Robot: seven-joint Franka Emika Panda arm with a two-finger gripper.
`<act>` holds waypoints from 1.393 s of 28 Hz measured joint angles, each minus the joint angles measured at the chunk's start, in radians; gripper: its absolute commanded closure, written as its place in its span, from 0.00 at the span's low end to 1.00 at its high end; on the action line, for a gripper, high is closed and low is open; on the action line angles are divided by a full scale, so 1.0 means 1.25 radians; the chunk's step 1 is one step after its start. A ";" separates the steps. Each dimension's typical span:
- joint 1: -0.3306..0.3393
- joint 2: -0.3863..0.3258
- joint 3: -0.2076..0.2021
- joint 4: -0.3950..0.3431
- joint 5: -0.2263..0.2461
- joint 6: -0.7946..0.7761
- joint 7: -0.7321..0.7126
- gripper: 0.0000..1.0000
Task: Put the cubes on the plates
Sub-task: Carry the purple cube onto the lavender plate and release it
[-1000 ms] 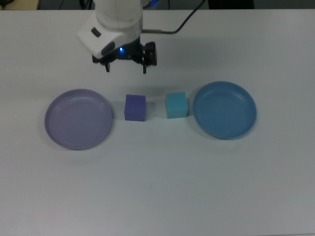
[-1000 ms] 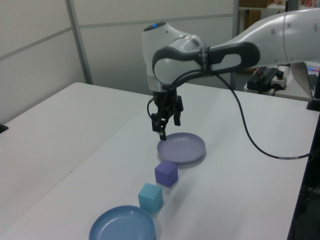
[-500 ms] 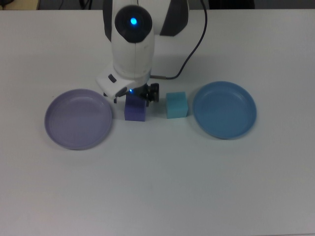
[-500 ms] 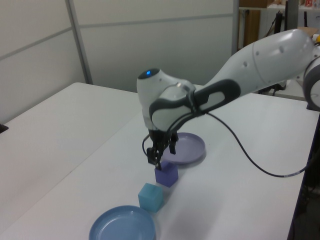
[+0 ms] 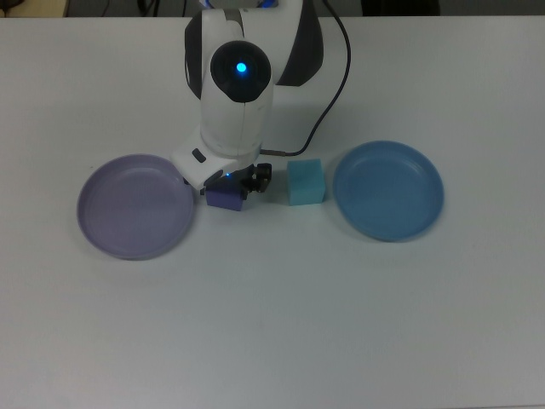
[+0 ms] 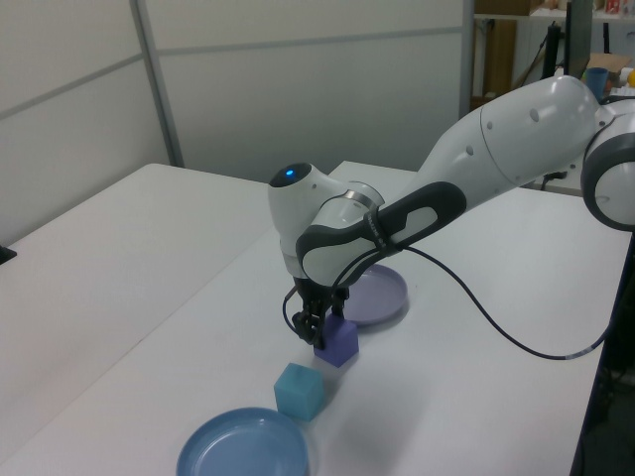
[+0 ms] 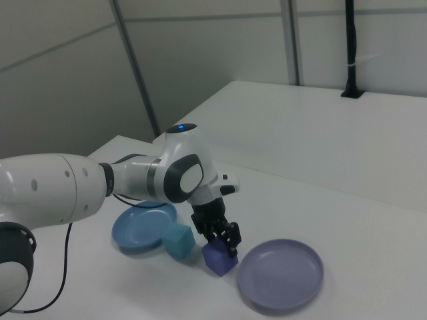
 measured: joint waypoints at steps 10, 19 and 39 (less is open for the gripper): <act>0.014 -0.005 0.002 0.031 0.003 0.014 0.086 0.77; -0.055 -0.030 -0.009 0.055 0.019 0.014 0.055 0.75; -0.148 -0.010 0.021 0.054 0.029 0.078 -0.036 0.00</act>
